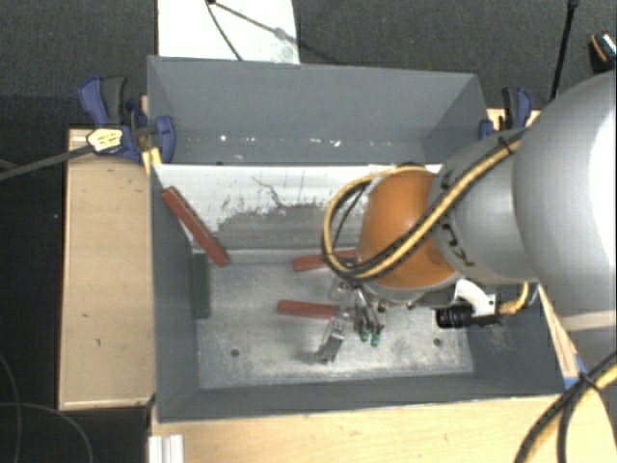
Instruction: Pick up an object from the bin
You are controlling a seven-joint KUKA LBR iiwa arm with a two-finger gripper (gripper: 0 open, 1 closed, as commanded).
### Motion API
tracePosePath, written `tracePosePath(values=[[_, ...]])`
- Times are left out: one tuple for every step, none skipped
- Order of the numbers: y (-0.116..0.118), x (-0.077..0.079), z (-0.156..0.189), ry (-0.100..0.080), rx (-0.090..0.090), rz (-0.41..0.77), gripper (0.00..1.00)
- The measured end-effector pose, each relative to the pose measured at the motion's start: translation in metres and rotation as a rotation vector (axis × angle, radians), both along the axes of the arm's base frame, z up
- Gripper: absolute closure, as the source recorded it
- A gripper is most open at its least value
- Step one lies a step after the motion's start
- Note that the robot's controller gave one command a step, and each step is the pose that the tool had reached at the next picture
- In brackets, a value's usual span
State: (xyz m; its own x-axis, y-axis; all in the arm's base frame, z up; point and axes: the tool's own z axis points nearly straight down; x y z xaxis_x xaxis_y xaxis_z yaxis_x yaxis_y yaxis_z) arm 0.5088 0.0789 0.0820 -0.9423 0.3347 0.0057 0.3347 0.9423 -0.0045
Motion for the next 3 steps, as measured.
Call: tracePosePath(values=[[0.026, 0.027, -0.013, -0.011, 0.004, 0.02, 0.0], [0.024, 0.026, -0.012, -0.01, 0.004, 0.015, 1.0], [0.026, 0.021, 0.165, -0.017, 0.004, -0.112, 1.0]])
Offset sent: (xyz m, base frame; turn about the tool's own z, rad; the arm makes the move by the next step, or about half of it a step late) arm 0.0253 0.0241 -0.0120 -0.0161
